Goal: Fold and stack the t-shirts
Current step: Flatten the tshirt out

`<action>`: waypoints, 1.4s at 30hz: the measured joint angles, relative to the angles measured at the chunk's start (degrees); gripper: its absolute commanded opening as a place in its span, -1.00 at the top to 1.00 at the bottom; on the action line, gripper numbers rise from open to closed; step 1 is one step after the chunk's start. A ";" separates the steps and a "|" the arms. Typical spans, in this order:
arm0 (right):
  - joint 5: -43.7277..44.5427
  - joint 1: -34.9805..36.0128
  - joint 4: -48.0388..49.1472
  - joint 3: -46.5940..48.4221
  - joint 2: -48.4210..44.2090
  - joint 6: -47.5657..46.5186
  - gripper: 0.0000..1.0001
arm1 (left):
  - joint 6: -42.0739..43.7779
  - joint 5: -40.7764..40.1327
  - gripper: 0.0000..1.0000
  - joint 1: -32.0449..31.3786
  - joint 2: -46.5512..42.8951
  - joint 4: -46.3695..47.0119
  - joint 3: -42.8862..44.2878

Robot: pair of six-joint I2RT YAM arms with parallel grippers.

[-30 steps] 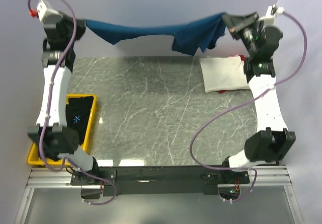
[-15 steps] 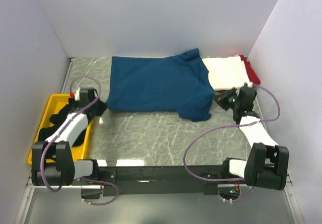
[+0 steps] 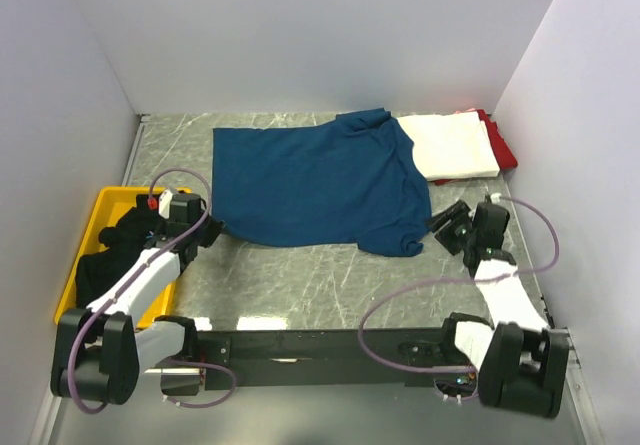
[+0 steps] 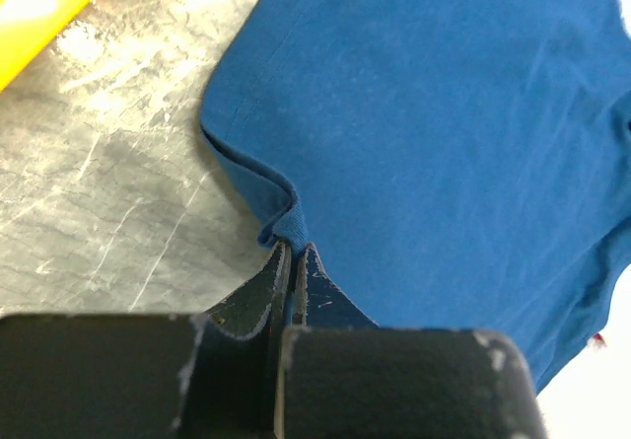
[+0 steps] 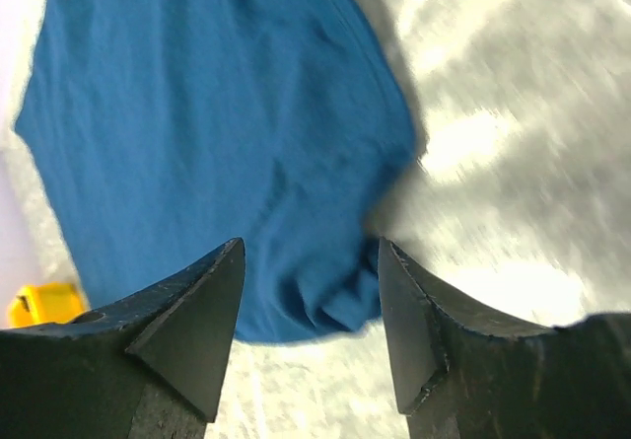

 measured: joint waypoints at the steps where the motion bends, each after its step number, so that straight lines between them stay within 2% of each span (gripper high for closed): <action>1: 0.50 0.00 -0.57 -1.11 -1.86 -0.11 -0.20 | 0.00 -0.26 0.99 -0.04 -0.61 0.00 -0.11; 6: 2.97 0.00 -2.71 -9.09 -12.33 0.24 0.08 | 0.09 -1.31 0.99 -0.20 -2.58 -0.02 -0.13; 9: 3.41 0.00 -3.45 -11.21 -13.62 0.72 0.10 | 0.22 -1.33 0.99 -0.26 -2.64 -0.07 -0.13; 12: 3.37 0.00 -2.75 -11.23 -12.11 0.81 0.07 | 0.24 -1.33 0.99 -0.26 -2.64 -0.11 -0.13; 19: 0.46 0.00 1.38 -10.75 -1.81 1.97 0.08 | 0.28 -1.33 0.99 -0.26 -2.73 -0.13 -0.13; 24: -1.57 0.00 4.35 -10.01 1.68 2.49 0.16 | 0.28 -1.31 0.99 -0.26 -2.71 -0.04 -0.13; 29: -2.25 0.00 4.94 -9.99 1.97 3.08 0.37 | 0.31 -1.29 0.99 -0.26 -2.58 0.00 -0.13; 32: -2.34 0.02 5.27 -9.79 2.36 3.06 0.56 | 0.31 -1.29 0.99 -0.26 -2.47 0.11 -0.13; 33: -2.45 0.02 5.25 -9.42 2.86 3.06 0.63 | 0.33 -1.29 0.99 -0.26 -2.40 0.17 -0.13; 34: -2.49 0.02 5.25 -9.03 3.32 3.04 0.83 | 0.37 -1.29 0.99 -0.26 -2.32 0.22 -0.13; 35: -2.64 0.02 5.25 -8.44 3.91 2.82 0.95 | 0.42 -1.29 0.99 -0.26 -2.23 0.22 -0.13; 36: -2.75 0.04 5.27 -7.98 4.33 2.73 1.00 | 0.44 -1.29 0.99 -0.26 -2.23 0.22 -0.13; 42: -3.65 0.09 3.39 -6.23 2.47 2.03 1.00 | 0.46 -1.31 0.99 -0.26 -2.23 0.11 -0.13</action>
